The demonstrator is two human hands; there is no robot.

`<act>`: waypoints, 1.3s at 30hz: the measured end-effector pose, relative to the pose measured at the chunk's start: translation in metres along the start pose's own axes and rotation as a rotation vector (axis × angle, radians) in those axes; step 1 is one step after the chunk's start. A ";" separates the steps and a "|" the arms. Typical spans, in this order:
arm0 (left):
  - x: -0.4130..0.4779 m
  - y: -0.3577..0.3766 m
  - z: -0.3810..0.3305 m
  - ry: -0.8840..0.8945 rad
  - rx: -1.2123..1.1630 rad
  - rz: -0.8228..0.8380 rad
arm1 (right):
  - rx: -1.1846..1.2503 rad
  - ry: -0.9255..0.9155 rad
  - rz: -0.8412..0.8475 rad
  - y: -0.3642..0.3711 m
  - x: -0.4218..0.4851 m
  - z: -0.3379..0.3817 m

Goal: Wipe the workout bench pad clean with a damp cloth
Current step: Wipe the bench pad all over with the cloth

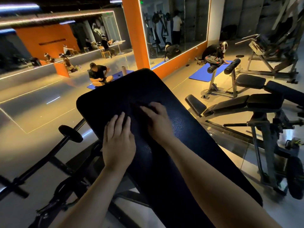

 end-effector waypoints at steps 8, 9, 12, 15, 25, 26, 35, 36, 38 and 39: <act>-0.020 0.021 -0.042 0.159 0.036 0.134 | -0.078 0.642 -0.136 -0.036 -0.022 -0.085; -0.022 0.022 -0.047 0.161 0.017 0.134 | -0.033 0.582 -0.123 -0.026 -0.025 -0.062; -0.024 0.018 -0.045 0.076 -0.113 0.097 | 0.081 0.262 0.001 0.002 -0.037 0.004; -0.028 0.013 -0.043 0.085 -0.159 0.061 | 0.009 0.036 0.099 0.001 -0.035 0.005; -0.042 0.021 -0.055 0.241 -0.192 0.137 | -0.169 0.791 -0.086 -0.043 -0.086 -0.075; -0.044 0.020 -0.055 0.237 -0.220 0.140 | -0.125 0.694 -0.071 -0.035 -0.093 -0.048; -0.086 0.017 -0.073 0.336 -0.465 0.132 | -0.290 0.594 0.056 -0.046 -0.132 -0.068; -0.089 0.019 -0.078 0.340 -0.463 0.135 | -0.263 0.779 0.021 -0.060 -0.142 -0.096; -0.092 0.023 -0.083 0.339 -0.437 0.138 | -0.143 1.041 -0.061 -0.082 -0.166 -0.135; -0.091 0.025 -0.084 0.338 -0.417 0.137 | -0.092 1.088 -0.090 -0.085 -0.172 -0.140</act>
Point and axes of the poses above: each hand's wrist, its own x-axis towards the middle knuckle, its own y-axis out of the palm, z = x × y, the point moved 6 cm from there along x, towards the middle knuckle, and after that the axes turned 6 degrees about y, right-handed, at the moved point
